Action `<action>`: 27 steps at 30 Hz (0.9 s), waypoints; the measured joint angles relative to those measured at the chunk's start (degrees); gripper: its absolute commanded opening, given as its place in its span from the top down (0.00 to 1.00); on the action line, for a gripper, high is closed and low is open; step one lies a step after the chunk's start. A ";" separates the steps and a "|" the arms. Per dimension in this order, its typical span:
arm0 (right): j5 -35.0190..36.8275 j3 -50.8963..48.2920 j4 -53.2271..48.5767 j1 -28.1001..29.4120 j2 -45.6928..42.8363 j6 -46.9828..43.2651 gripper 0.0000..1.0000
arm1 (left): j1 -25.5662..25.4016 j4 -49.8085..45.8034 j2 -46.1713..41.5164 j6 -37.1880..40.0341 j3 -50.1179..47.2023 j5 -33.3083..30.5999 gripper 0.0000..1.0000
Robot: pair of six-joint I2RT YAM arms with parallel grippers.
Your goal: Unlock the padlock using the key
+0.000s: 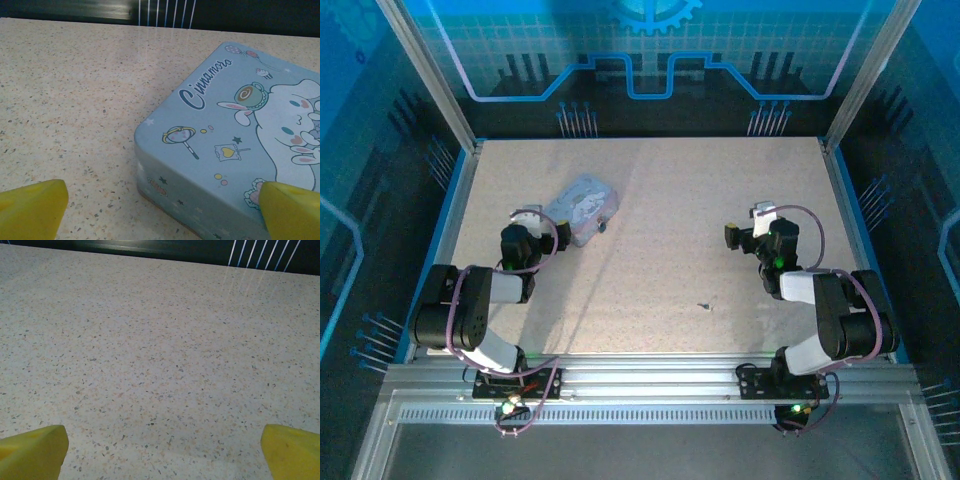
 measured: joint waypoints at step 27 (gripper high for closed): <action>0.74 0.98 -6.36 0.00 -4.35 0.04 0.00 | 0.00 -4.13 -7.06 -0.09 -0.42 -1.36 0.01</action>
